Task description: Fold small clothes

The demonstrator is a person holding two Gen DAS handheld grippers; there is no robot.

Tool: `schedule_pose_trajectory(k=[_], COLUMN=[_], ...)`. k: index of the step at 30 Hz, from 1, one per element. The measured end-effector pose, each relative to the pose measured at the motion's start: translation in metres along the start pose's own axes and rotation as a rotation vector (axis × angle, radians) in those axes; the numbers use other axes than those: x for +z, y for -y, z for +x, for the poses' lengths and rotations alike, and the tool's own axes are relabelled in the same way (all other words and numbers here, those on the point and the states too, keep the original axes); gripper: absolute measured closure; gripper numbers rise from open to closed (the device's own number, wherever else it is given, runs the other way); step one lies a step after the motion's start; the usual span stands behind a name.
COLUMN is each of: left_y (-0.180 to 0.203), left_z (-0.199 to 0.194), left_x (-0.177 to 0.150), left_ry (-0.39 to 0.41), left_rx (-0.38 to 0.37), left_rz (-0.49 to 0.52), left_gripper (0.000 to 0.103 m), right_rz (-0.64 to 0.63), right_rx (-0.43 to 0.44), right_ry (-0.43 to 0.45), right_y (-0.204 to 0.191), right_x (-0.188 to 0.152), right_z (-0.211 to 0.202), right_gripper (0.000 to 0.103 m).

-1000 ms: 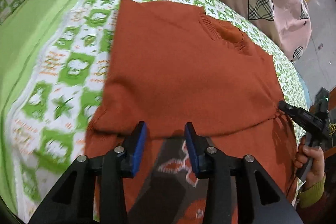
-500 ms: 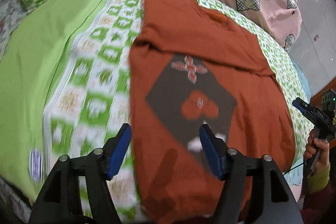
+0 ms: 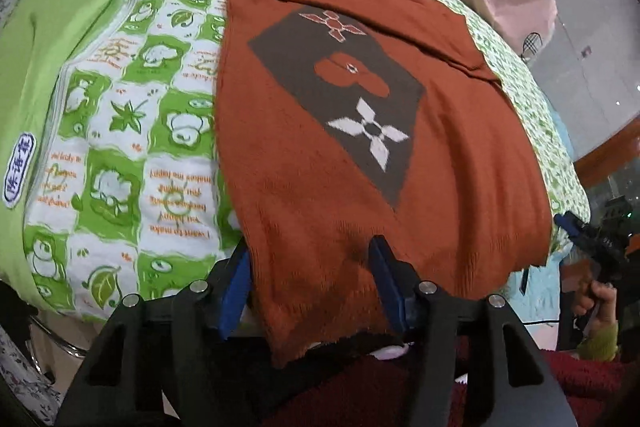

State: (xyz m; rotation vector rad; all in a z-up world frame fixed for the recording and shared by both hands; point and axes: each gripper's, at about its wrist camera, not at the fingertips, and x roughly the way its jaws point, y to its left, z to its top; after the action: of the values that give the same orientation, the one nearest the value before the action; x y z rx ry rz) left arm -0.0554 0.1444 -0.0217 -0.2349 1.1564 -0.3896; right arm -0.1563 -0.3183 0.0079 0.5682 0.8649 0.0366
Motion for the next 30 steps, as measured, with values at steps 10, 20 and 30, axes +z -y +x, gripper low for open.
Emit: schedule_pose_trajectory(k=[10, 20, 30], left_y=[-0.005, -0.027, -0.009], left_z=[0.004, 0.001, 0.001], left_x=[-0.013, -0.023, -0.024], left_ry=[-0.020, -0.030, -0.005], left_rx=[-0.052, -0.065, -0.073], left_rz=[0.032, -0.041, 0.057], left_gripper=[0.052, 0.096, 0.098], right_rz=[-0.040, -0.011, -0.010], right_rx=[0.112, 0.126, 0.164], right_ry=[-0.037, 0.031, 0.008], right_y=[-0.013, 0.006, 0.000], right_x=[-0.022, -0.015, -0.015], right_z=[0.031, -0.002, 0.005], right_gripper=[0.061, 0.097, 0.097])
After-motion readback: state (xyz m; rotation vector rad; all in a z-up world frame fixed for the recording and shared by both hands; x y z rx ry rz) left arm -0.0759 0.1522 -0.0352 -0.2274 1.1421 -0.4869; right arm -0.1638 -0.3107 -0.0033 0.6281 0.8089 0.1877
